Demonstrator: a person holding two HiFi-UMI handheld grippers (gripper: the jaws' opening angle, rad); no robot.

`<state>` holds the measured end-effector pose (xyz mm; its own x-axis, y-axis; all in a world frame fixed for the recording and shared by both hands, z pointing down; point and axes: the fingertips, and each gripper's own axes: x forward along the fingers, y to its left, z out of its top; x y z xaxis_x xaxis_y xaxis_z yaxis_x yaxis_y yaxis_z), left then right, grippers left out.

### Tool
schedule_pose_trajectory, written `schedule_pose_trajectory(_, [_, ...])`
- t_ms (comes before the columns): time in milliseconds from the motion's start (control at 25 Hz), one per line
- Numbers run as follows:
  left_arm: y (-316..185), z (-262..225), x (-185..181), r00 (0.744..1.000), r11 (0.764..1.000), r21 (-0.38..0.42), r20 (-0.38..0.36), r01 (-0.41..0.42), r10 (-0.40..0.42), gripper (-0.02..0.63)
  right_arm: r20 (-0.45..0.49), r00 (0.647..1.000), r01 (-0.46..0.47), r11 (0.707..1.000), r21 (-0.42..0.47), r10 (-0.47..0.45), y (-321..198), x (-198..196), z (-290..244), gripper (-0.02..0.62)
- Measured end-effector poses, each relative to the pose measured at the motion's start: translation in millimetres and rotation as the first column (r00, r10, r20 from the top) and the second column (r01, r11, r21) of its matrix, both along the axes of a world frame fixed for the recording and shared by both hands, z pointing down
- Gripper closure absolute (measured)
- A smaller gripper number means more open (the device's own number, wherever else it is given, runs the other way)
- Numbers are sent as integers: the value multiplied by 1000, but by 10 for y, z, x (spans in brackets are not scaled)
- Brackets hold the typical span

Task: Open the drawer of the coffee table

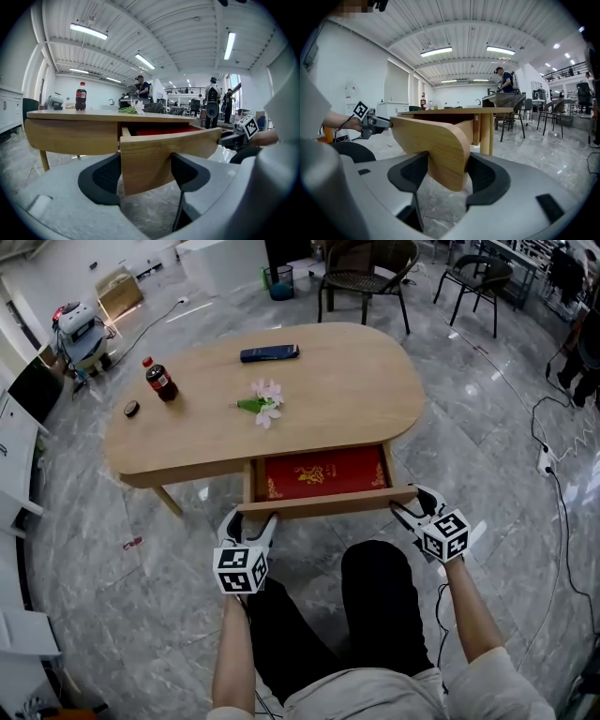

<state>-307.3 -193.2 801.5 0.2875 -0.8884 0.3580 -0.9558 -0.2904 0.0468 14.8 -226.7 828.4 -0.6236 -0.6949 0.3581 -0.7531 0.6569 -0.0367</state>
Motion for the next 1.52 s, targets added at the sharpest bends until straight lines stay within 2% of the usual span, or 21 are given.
schedule_pose_trajectory(1520, [465,10,31,1000,1000,5,-29,-3,3,279,-23,1000,-21,1000,-20,21,466,23,41,317])
